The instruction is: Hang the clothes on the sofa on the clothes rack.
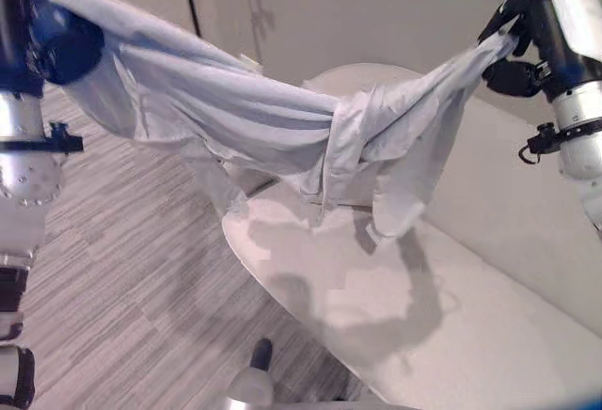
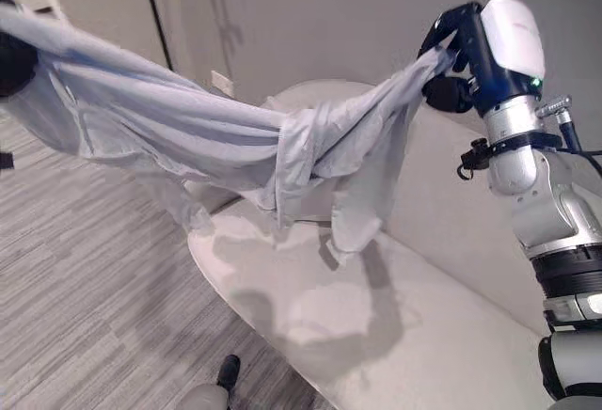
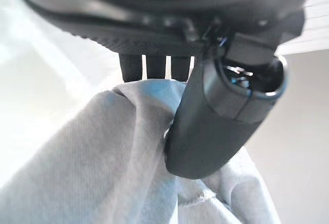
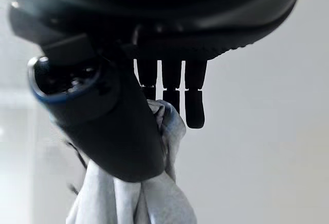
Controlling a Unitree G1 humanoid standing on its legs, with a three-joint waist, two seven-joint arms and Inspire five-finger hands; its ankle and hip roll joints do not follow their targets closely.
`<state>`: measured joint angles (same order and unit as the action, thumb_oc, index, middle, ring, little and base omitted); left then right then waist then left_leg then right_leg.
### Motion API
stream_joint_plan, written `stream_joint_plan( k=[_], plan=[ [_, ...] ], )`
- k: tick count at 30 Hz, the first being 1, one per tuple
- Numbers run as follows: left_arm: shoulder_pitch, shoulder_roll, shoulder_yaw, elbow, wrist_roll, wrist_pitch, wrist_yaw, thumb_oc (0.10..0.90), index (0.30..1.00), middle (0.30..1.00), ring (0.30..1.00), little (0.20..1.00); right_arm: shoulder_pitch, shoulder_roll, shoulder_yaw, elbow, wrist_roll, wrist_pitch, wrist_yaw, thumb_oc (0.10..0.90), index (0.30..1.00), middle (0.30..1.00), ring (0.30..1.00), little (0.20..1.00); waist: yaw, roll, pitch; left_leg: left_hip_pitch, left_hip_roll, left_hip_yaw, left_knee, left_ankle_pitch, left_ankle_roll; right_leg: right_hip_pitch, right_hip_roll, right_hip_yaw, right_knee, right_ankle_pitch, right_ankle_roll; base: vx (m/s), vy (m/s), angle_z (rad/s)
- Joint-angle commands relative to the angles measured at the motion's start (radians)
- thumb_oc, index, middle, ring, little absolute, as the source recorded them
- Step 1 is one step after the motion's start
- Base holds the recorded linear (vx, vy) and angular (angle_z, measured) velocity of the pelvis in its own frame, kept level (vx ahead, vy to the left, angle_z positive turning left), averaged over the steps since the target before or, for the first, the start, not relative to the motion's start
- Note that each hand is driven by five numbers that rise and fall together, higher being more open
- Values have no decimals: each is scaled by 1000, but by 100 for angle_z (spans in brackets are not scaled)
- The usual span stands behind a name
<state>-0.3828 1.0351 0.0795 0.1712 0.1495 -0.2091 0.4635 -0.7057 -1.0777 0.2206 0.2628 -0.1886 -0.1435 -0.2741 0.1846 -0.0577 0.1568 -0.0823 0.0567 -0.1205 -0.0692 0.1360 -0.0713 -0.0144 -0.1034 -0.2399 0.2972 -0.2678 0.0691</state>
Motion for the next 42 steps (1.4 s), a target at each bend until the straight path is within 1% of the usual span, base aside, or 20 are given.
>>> stream_joint_plan(
  k=[1,3,7,8,9,13,15,17,19,22,24,28,29,30,32,33,34,36,39,42],
  plan=[
    [-72,17,113,5,-77,-46,47,400,300,300,300,300,-141,-84,-20,-18,33,-25,-92,400,300,300,300,300,-21,-66,-59,0,-118,105,46,-85,-17,143,55,-30,-341,202,46,-248,208,20],
    [-82,-5,94,-6,-81,-46,42,400,300,300,300,300,-132,-87,-15,-25,37,-20,-86,400,300,300,300,300,-43,-55,-46,-22,-75,180,87,-103,-8,127,28,-55,-345,225,51,-191,267,45],
    [-89,-19,69,-16,-84,-60,34,400,300,300,300,300,-72,-92,-38,-32,49,-21,-76,400,300,300,300,300,-71,-64,-49,-8,67,185,136,-131,-17,128,-42,-88,-365,259,73,-14,318,31],
    [-96,-24,53,-10,-96,-61,30,400,300,300,300,300,-34,-95,-54,-32,54,-20,-74,400,300,300,300,300,-93,-59,-60,8,163,185,121,-94,-33,127,-71,-103,-379,263,87,25,344,44],
    [-102,-24,45,-9,-97,-62,30,400,300,300,300,300,-19,-96,-67,-37,53,-20,-73,400,300,300,300,300,-93,-58,-64,7,167,180,109,-82,-36,126,-65,-108,-381,266,84,77,401,56],
    [-140,-12,2,6,-109,-74,41,400,300,300,300,300,67,-118,-129,-47,52,-24,-87,400,300,300,300,300,-133,-32,-81,-2,324,181,37,33,-99,152,-132,-126,-384,260,126,158,509,36],
    [-168,-18,-26,4,-117,-74,29,400,300,300,300,300,100,-120,-159,-52,54,-21,-85,400,300,300,300,300,-140,-16,-94,19,330,212,-5,30,-110,163,-145,-136,-384,265,140,218,543,30],
    [-175,-19,-45,-7,-110,-84,5,400,300,300,300,300,166,-116,-227,-59,39,-10,-86,400,300,300,300,300,-156,-3,-118,22,263,251,-13,-52,-139,170,-256,-160,-384,403,193,352,796,31],
    [-192,-20,-85,-18,-111,-84,-6,400,300,300,300,300,216,-100,-276,-73,24,6,-82,400,300,300,300,300,-155,-30,-118,16,179,269,20,-100,-92,166,-365,-167,-356,602,193,228,573,46],
    [-177,-17,-90,-49,-106,-85,-25,400,300,300,300,300,223,-105,-289,-88,18,17,-82,400,300,300,300,300,-162,-21,-113,42,91,288,6,-127,-33,137,-430,-171,-267,630,180,310,771,21],
    [-215,-43,-139,-39,-107,-89,-51,400,300,300,300,300,240,-139,-315,-76,29,12,-74,400,300,300,300,300,-210,14,-99,97,-9,247,-18,-149,26,55,-328,-9,-93,542,125,365,699,63],
    [-268,-92,-182,-26,-104,-74,-67,400,300,300,300,300,270,-185,-374,-86,62,-8,-71,400,300,300,300,300,-274,46,-49,163,-53,199,-18,-183,47,-109,-95,66,-45,321,60,285,326,98],
    [-269,-93,-183,-26,-103,-74,-67,400,300,300,300,300,273,-185,-377,-86,62,-8,-71,400,300,300,300,300,-273,47,-49,162,-53,198,-18,-182,46,-109,-95,66,-45,322,60,408,214,34],
    [-279,-141,-191,-21,-111,-69,-69,400,300,300,300,300,296,-200,-410,-91,78,-18,-71,400,300,300,300,300,-308,41,-27,212,-98,176,-18,-211,51,-183,16,65,-131,345,71,435,197,39],
    [-289,-181,-196,-14,-108,-65,-78,400,300,300,300,300,342,-211,-461,-98,80,-21,-78,400,300,300,300,300,-340,31,-21,249,-135,151,-18,-237,47,-216,81,22,-245,370,95,492,179,63],
    [-296,-196,-201,-12,-105,-64,-80,400,300,300,300,300,373,-216,-496,-99,82,-27,-83,400,300,300,300,300,-353,22,-25,260,-156,130,-18,-242,45,-234,98,-19,-317,400,106,670,55,102],
    [-302,-209,-201,-18,-90,-50,-84,400,300,300,300,300,411,-215,-538,-103,81,-27,-91,400,300,300,300,300,-354,18,-34,297,-162,115,-18,-289,25,-249,116,-156,-384,382,131,659,35,123],
    [-281,-215,-184,-38,-83,-57,-96,400,300,300,300,300,438,-213,-560,-115,77,-27,-83,400,300,300,300,300,-349,5,-53,316,-193,125,-18,-311,29,-225,94,-261,-384,361,108,571,19,84],
    [-265,-278,-190,-65,-86,-64,-106,400,300,300,300,300,521,-214,-633,-130,58,-23,-76,400,300,300,300,300,-392,19,-105,380,-189,115,-18,-346,31,-182,113,-240,-384,338,60,586,-13,-8],
    [-287,-330,-230,-66,-111,-80,-107,400,300,300,300,300,591,-221,-700,-161,67,-27,-68,400,300,300,300,300,-435,66,-108,371,-145,136,164,-236,-70,-106,125,-216,-384,335,40,489,23,76]
  ],
)
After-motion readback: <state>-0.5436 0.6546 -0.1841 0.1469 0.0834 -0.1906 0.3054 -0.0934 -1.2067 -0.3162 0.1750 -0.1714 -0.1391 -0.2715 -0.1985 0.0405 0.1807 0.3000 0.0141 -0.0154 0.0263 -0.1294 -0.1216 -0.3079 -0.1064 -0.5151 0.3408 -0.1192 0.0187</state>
